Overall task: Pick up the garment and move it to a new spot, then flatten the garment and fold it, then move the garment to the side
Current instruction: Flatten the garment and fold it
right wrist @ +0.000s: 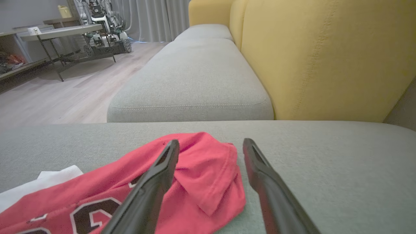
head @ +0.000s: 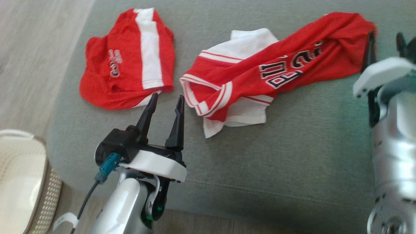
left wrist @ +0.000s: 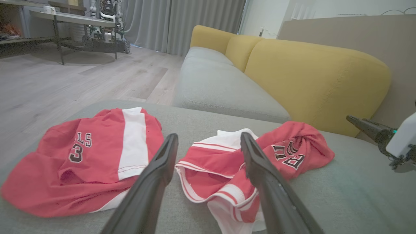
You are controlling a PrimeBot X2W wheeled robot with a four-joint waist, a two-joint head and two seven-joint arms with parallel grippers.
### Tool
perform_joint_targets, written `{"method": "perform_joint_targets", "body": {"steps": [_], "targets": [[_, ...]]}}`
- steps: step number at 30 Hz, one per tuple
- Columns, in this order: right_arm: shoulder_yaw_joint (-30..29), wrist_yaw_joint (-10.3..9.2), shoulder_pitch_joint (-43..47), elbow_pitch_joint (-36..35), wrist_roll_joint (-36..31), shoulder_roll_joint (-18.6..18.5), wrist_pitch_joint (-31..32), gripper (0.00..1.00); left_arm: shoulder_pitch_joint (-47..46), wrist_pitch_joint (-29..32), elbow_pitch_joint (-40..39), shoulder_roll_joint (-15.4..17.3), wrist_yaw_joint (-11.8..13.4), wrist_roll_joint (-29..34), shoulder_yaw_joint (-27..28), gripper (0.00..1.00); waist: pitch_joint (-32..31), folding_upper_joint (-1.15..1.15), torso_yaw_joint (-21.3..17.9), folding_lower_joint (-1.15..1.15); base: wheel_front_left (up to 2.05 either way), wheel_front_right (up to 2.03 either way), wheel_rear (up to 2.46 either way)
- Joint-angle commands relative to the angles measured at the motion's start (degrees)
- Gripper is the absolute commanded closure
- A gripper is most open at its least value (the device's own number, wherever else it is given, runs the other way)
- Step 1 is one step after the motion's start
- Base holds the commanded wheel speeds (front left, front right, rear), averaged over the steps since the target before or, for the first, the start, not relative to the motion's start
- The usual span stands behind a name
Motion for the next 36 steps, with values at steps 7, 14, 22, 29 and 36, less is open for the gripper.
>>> {"method": "perform_joint_targets", "body": {"steps": [7, 14, 22, 29, 36], "targets": [[13.3, -0.01, 14.9, -16.3, 18.9, 1.3, -0.8, 0.00, 0.2, -0.5, -2.6, 0.2, -0.6, 0.6, 4.0, 0.00, -3.2, 0.00, -6.1, 0.00, 0.00, 0.00, 0.00], [17.4, -0.01, 25.6, -22.3, 26.8, 1.3, -0.8, 0.00, 1.4, -0.5, -1.9, 0.2, -1.6, 1.4, 4.3, 0.00, -3.6, 0.00, -8.5, 0.00, 0.00, 0.00, 0.00], [17.0, -0.01, 22.8, -20.3, 28.7, 1.3, -0.5, 0.00, 0.4, -0.5, -1.6, 0.2, -2.2, 1.6, 3.1, 0.00, -1.6, 0.00, -7.3, 0.00, 0.00, 0.00, 0.00], [10.1, -0.01, 13.7, -12.5, 28.0, 1.3, 2.1, 0.00, -0.8, -0.5, -1.3, 0.2, -2.0, 1.3, 1.7, 0.00, 1.8, 0.00, -3.7, 0.00, 0.00, 0.00, 0.00], [-1.6, -0.01, 4.1, -4.9, 20.8, 0.8, 4.2, 0.00, -2.0, -0.5, -1.8, 0.2, -1.4, 0.6, 0.9, 0.00, 5.2, 0.00, 0.0, 0.00, 0.00, 0.00, 0.00]]}}
